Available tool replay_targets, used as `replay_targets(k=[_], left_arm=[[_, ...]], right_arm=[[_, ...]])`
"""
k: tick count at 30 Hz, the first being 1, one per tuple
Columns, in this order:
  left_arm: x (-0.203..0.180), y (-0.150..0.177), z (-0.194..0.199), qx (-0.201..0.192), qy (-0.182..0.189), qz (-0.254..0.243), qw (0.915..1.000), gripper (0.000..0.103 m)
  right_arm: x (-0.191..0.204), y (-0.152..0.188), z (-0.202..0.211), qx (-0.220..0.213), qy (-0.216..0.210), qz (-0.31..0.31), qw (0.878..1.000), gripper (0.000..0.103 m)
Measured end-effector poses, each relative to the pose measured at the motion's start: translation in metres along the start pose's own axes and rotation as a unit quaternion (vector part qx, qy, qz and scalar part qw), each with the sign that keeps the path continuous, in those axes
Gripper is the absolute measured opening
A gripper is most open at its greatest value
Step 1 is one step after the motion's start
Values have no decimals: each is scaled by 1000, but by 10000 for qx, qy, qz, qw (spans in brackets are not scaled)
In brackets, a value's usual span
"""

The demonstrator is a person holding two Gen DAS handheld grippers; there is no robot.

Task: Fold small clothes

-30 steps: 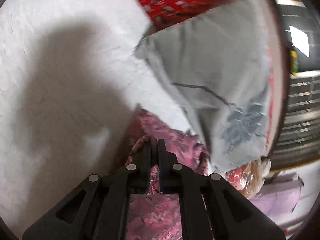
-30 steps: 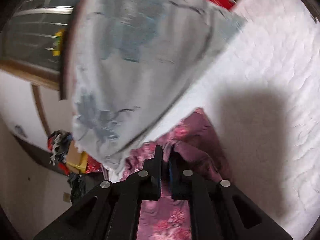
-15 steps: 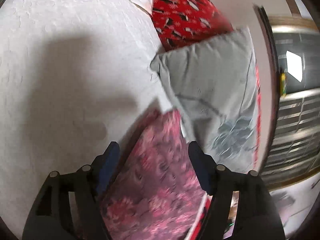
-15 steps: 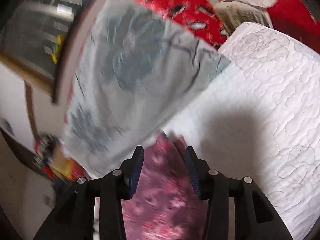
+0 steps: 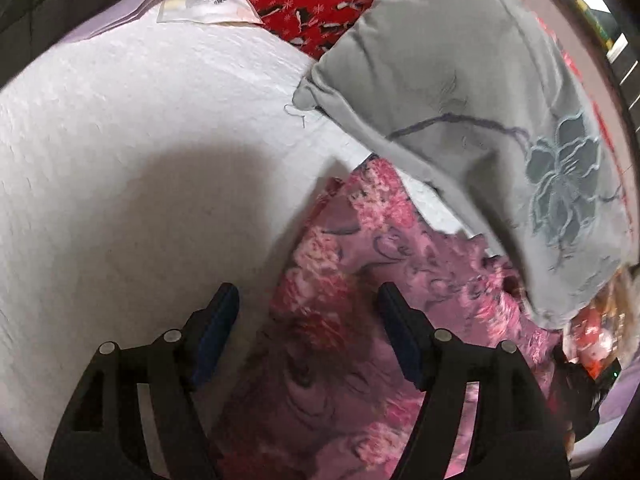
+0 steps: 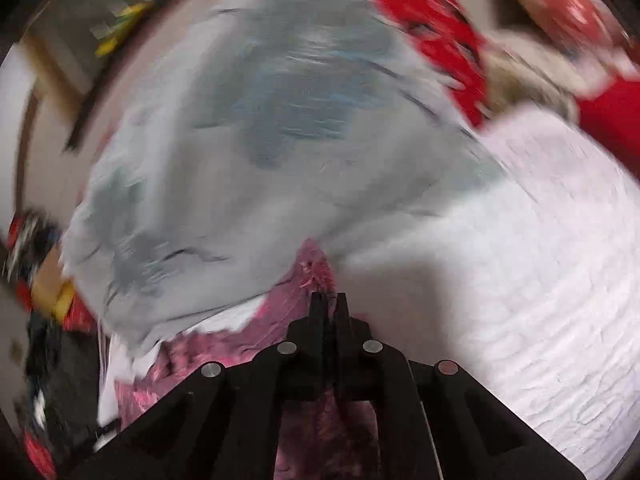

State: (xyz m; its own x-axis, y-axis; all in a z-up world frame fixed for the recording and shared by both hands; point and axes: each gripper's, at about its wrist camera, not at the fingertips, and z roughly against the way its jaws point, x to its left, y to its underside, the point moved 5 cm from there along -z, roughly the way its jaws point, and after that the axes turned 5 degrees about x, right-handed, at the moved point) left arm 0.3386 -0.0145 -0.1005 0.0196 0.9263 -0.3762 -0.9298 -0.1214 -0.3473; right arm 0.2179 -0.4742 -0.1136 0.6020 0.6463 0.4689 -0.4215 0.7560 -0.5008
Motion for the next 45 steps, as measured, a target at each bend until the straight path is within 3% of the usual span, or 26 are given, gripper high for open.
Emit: replay_targets(k=[2, 3, 4, 6, 8, 10, 12, 13, 14, 16, 17, 19, 21, 23, 24, 26, 29, 31, 33, 34, 36, 37, 39, 41, 43, 45], left_arm=[[-4, 0, 2, -43, -191, -144, 9997, 71], [-6, -1, 5, -88, -303, -209, 9993, 71], [-8, -1, 10, -138, -264, -260, 9992, 71], [-17, -1, 23, -217, 89, -345, 9991, 71], [-30, 0, 34, -305, 402, -502, 9975, 71], [-41, 4, 37, -301, 392, -727, 9961, 75], [-47, 10, 28, -219, 154, -924, 9954, 75], [-48, 13, 20, -108, -19, -1008, 9948, 75], [-48, 15, 10, 58, -275, -1078, 9938, 75], [-43, 24, -13, 415, -815, -1248, 9880, 78], [-44, 25, -11, 302, -847, -1293, 9875, 78], [-48, 26, -5, 220, -932, -1374, 9859, 78], [-46, 24, 3, 103, -878, -1346, 9869, 78], [-42, 18, 10, 65, -704, -1190, 9904, 78], [-38, 15, 13, 80, -584, -1081, 9924, 78], [-32, 9, 16, 107, -392, -899, 9951, 78], [-25, 4, 12, 218, -316, -756, 9964, 78], [-23, 5, 10, 278, -235, -695, 9969, 78], [-22, 4, 9, 321, -174, -694, 9969, 78], [-22, 4, 9, 325, -152, -698, 9969, 78], [-23, 1, 12, 293, -92, -703, 9971, 78], [-24, 1, 16, 268, -46, -694, 9972, 78], [-27, -1, 23, 177, 137, -661, 9976, 78], [-29, -1, 23, 144, 204, -689, 9973, 78], [-30, 3, 13, 266, -37, -790, 9965, 78], [-28, 8, -3, 441, -449, -929, 9937, 78]], right_arm=[[-5, 8, -7, 216, 63, -34, 9997, 5], [-4, 9, 2, 76, -59, -78, 9999, 6], [-3, 9, 9, -20, -230, -142, 9996, 12], [-1, 11, 26, -167, -622, -214, 9977, 14], [-5, 16, 34, -142, -681, -221, 9973, 39], [-11, 28, 31, 110, -621, -223, 9978, 46], [-11, 46, 25, 349, -473, -115, 9982, 46], [-10, 50, 26, 385, -458, -7, 9982, 35], [-6, 56, 32, 292, -536, 251, 9978, 6], [-6, 64, 33, 204, -289, 494, 9982, 8], [-9, 67, 28, 399, -142, 498, 9979, 8], [-6, 63, 33, 350, 24, 526, 9980, 9], [11, 52, 50, -69, 78, 620, 9980, 16], [37, 44, 58, -285, -427, 717, 9961, 18], [51, 43, 55, -199, -677, 814, 9942, 21], [80, 47, 43, 115, -985, 1108, 9889, 42], [136, 67, 10, 674, -1149, 1870, 9733, 43], [167, 86, -15, 1013, -1083, 2349, 9606, 48], [182, 104, -42, 1312, -609, 2825, 9483, 63], [185, 109, -48, 1253, -337, 3065, 9430, 62], [197, 113, -49, 916, -16, 3663, 9260, 37], [199, 108, -48, 889, -78, 3617, 9280, 8], [193, 88, -41, 713, -413, 3049, 9488, 8], [185, 85, -52, 791, -311, 2909, 9530, 6], [181, 92, -66, 941, -56, 2962, 9505, 5], [184, 88, -53, 788, -148, 2820, 9560, 6]])
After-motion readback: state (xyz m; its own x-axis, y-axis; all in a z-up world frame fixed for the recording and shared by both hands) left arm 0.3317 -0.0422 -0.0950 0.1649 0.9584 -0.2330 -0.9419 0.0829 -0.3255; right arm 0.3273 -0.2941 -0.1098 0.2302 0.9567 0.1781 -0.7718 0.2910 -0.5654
